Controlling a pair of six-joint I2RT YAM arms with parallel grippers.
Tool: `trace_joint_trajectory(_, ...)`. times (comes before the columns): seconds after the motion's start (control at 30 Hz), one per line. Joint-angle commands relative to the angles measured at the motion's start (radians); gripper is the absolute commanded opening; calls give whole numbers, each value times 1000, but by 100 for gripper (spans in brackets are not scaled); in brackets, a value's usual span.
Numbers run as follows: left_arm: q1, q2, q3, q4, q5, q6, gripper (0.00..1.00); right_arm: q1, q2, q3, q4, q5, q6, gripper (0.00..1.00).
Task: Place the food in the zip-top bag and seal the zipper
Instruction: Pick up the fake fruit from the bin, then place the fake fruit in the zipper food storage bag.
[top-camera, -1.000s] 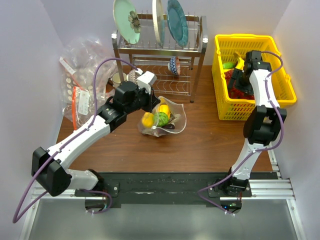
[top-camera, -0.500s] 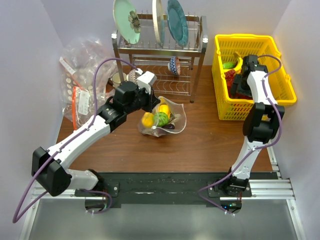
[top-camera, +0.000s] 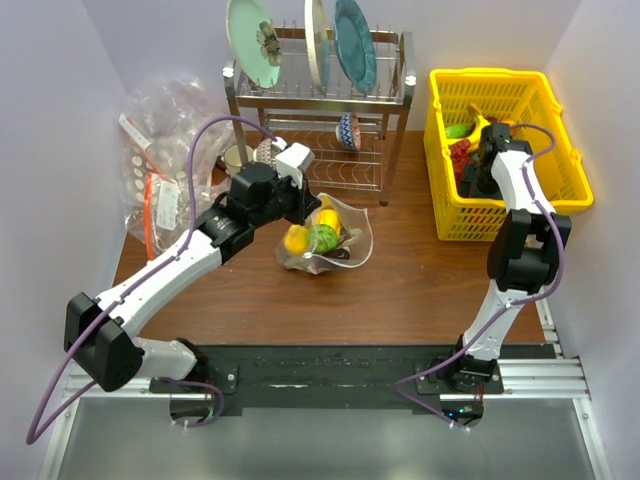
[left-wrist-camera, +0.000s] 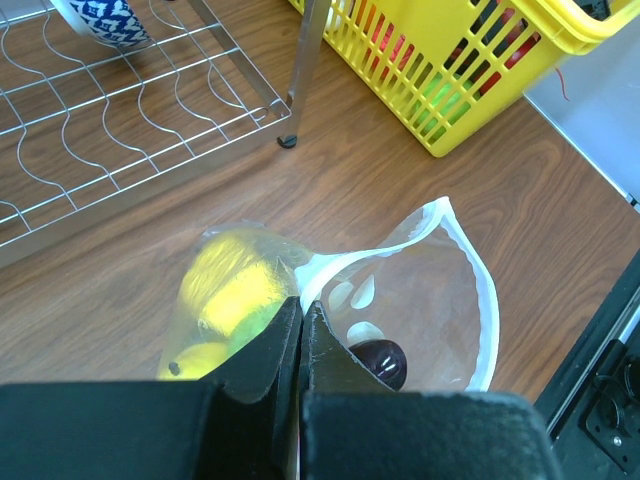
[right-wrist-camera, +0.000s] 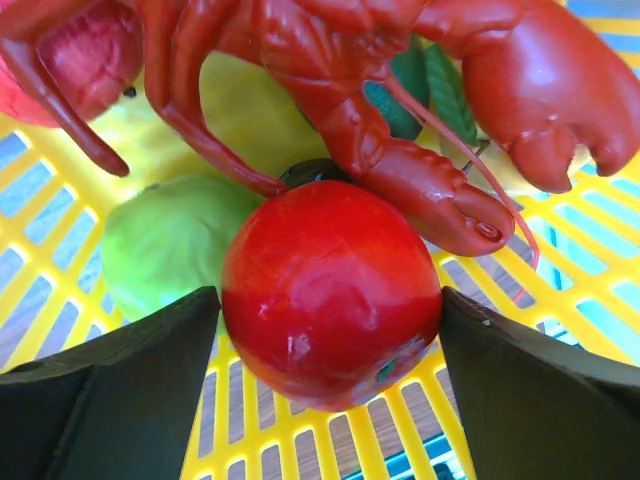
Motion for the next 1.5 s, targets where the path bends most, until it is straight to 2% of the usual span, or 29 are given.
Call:
trace_joint_trajectory(0.0, 6, -6, 35, 42, 11, -8, 0, 8, 4, -17, -64, -25, 9, 84)
trace_joint_trajectory(0.03, 6, -6, 35, 42, 10, -8, 0, 8, -7, -10, -64, -34, 9, 75)
trace_joint_trajectory(0.17, 6, -8, 35, 42, 7, -8, 0, 12, -56, 35, -84, -72, 16, 66)
trace_joint_trajectory(0.53, 8, -6, 35, 42, 7, -8, 0, 17, -162, 305, -131, -77, 20, 64)
trace_joint_trajectory(0.7, 6, -3, 34, 44, 2, -6, 0, 26, -240, 336, -96, -89, 25, 64)
trace_joint_trajectory(0.83, 6, -5, 34, 42, 1, -6, 0, 38, -352, 269, -35, -152, 16, 64)
trace_joint_trajectory(1.0, 6, -3, 35, 44, 4, -5, 0, 57, -521, 118, 111, -492, 38, 63)
trace_joint_trajectory(1.1, 6, -5, 37, 41, 4, -5, 0, 124, -601, 14, 189, -650, 72, 63)
trace_joint_trajectory(1.13, 6, -5, 37, 39, 2, -5, 0, 190, -614, -34, 209, -667, 78, 63)
trace_joint_trajectory(1.2, 6, -6, 37, 39, 1, -5, 0, 241, -670, -92, 286, -734, 110, 62)
trace_joint_trajectory(1.3, 6, -8, 37, 39, -1, -3, 0, 321, -754, -300, 437, -824, 189, 61)
trace_joint_trajectory(1.47, 6, -11, 37, 38, -2, -3, 0, 475, -846, -529, 683, -819, 299, 61)
